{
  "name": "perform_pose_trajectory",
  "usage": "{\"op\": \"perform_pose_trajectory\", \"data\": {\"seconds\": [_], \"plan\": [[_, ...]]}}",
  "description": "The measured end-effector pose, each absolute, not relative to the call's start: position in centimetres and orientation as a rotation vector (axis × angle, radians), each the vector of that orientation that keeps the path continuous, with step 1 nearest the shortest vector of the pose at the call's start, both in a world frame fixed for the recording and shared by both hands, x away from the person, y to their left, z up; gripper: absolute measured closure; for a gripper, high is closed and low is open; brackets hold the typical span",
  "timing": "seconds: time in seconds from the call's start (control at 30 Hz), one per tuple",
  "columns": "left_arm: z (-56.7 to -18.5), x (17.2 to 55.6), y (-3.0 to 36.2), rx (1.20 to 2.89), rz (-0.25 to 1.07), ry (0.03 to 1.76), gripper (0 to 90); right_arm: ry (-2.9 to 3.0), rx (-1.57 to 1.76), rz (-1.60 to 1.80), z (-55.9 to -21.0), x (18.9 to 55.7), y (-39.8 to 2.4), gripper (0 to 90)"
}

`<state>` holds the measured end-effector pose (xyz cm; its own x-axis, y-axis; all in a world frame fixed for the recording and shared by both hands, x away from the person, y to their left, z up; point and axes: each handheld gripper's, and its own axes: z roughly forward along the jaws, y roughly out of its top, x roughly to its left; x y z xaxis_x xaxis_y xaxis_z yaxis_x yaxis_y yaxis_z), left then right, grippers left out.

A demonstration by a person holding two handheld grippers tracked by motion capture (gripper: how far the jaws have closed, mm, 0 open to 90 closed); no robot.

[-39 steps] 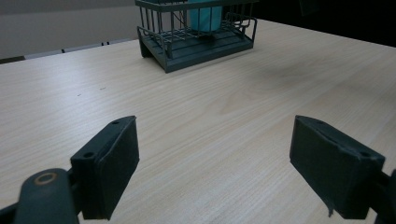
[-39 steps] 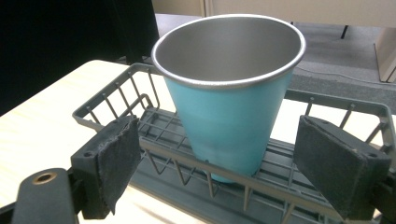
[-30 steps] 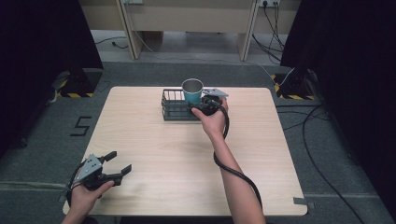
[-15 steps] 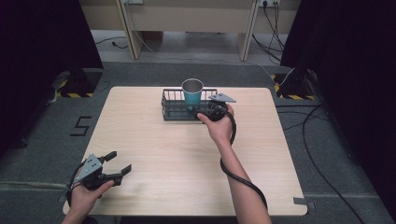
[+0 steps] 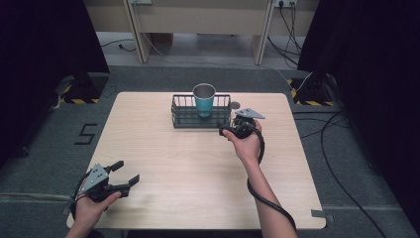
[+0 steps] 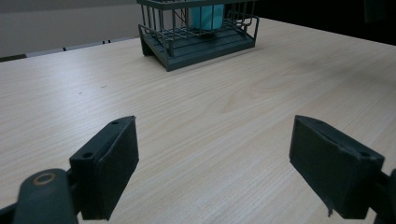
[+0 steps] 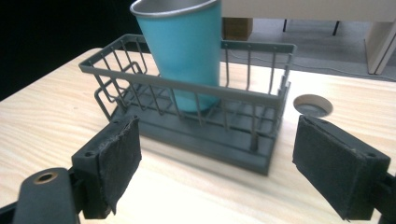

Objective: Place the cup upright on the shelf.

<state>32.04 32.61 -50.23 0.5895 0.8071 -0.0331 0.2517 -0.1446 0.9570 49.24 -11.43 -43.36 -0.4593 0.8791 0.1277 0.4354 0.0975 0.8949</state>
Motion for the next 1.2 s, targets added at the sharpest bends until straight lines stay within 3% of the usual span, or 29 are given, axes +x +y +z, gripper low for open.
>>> {"op": "perform_pose_trajectory", "data": {"seconds": [0.6,1.2], "plan": [[-50.2,32.0,32.7,1.688,0.625,0.896,15.2,1.930,1.275,1.297,-44.2,44.6,-15.8,16.6],[-50.2,32.0,32.7,1.690,0.631,0.902,15.1,1.901,1.353,1.268,-47.8,39.1,-20.0,17.4]]}}
